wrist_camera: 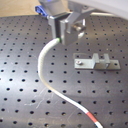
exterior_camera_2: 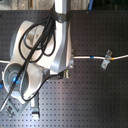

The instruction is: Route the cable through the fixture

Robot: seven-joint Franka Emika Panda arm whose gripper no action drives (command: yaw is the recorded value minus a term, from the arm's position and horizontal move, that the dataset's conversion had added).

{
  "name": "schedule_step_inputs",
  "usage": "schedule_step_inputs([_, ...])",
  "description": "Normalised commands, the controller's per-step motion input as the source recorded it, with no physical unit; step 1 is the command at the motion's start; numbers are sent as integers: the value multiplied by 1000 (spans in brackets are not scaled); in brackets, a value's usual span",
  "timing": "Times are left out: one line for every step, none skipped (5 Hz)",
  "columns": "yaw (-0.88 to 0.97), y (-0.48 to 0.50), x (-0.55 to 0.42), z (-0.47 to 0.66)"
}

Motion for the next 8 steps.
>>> schedule_step_inputs([-283,-8,-266,150])
schedule_step_inputs([-734,1,-201,70])
schedule_step_inputs([-786,-11,-168,70])
schedule_step_inputs([-849,-6,-138,119])
schedule_step_inputs([-831,-212,-97,160])
schedule_step_inputs([-448,-550,-17,136])
schedule_step_inputs([-286,-665,-23,4])
schedule_step_inputs([-323,-626,-50,4])
